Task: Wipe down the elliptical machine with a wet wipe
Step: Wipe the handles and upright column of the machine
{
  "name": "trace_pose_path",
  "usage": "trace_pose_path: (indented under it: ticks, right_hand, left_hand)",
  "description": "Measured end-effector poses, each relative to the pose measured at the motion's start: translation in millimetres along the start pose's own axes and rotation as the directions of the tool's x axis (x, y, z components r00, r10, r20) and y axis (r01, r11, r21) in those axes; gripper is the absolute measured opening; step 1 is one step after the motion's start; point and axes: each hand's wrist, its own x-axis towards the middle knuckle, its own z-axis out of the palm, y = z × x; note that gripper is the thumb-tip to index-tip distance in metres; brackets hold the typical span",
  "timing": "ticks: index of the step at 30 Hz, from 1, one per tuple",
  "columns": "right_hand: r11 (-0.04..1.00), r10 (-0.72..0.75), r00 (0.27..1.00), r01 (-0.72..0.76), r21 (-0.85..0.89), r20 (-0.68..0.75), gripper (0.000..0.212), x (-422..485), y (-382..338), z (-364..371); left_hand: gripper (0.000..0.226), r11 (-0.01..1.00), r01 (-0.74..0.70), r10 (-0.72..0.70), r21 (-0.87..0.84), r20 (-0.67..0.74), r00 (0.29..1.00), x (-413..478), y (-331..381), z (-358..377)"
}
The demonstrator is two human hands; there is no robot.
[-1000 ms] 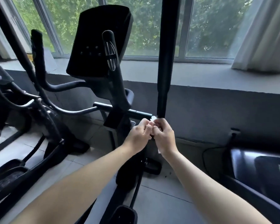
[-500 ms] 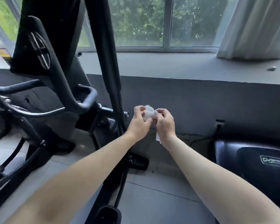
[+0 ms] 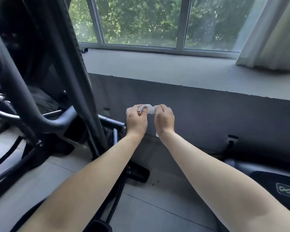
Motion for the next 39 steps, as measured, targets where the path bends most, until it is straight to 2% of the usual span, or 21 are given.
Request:
trace_pose_path:
  ticks: [2, 6, 11, 18, 22, 25, 29, 32, 36, 39]
  right_hand:
    - [1.0, -0.003, 0.999, 0.003, 0.01, 0.035, 0.021, 12, 2, 2]
    - [0.999, -0.01, 0.993, 0.004, 0.045, 0.122, 0.011, 35, 7, 9]
    - [0.995, 0.01, 0.98, -0.029, 0.092, 0.198, 0.015, 78, 12, 38]
    - [0.997, -0.044, 0.92, 0.016, 0.076, 0.389, 0.01, 130, 5, 93]
    - [0.997, -0.074, 0.864, 0.054, 0.056, 0.497, 0.009, 133, 1, 124]
    - [0.995, -0.097, 0.83, 0.074, 0.065, 0.549, 0.009, 134, -3, 144]
    - [0.992, -0.097, 0.799, 0.032, 0.119, 0.594, 0.01, 137, -8, 157]
    - [0.986, -0.147, 0.723, 0.058, 0.154, 0.675, 0.016, 137, -8, 169]
    - [0.96, -0.274, 0.542, 0.11, 0.257, 0.794, 0.006, 138, -13, 194]
    - [0.922, -0.388, 0.411, 0.175, 0.347, 0.825, 0.018, 141, -18, 215]
  left_hand:
    - [0.025, 1.0, -0.001, 0.0, -0.016, -0.03, 1.0, 11, -1, 6]
    - [0.004, 0.999, 0.026, -0.029, -0.046, -0.06, 0.998, 25, -1, 16]
    - [0.008, 0.992, 0.064, -0.087, -0.112, -0.22, 0.972, 56, -6, 30]
    - [0.019, 0.991, 0.059, -0.111, -0.121, -0.479, 0.871, 117, -5, 15]
    - [0.02, 0.996, 0.08, -0.086, -0.037, -0.591, 0.802, 134, -13, -8]
    - [0.013, 0.996, 0.082, -0.036, 0.038, -0.666, 0.745, 142, -26, -20]
    - [0.022, 0.987, 0.134, -0.026, 0.086, -0.743, 0.669, 150, -34, -28]
    - [0.023, 0.976, 0.163, -0.002, 0.145, -0.743, 0.669, 148, -29, -38]
    - [0.025, 0.924, 0.145, 0.205, 0.355, -0.776, 0.597, 145, -20, -58]
    - [0.034, 0.844, 0.182, 0.333, 0.504, -0.76, 0.558, 146, -19, -79]
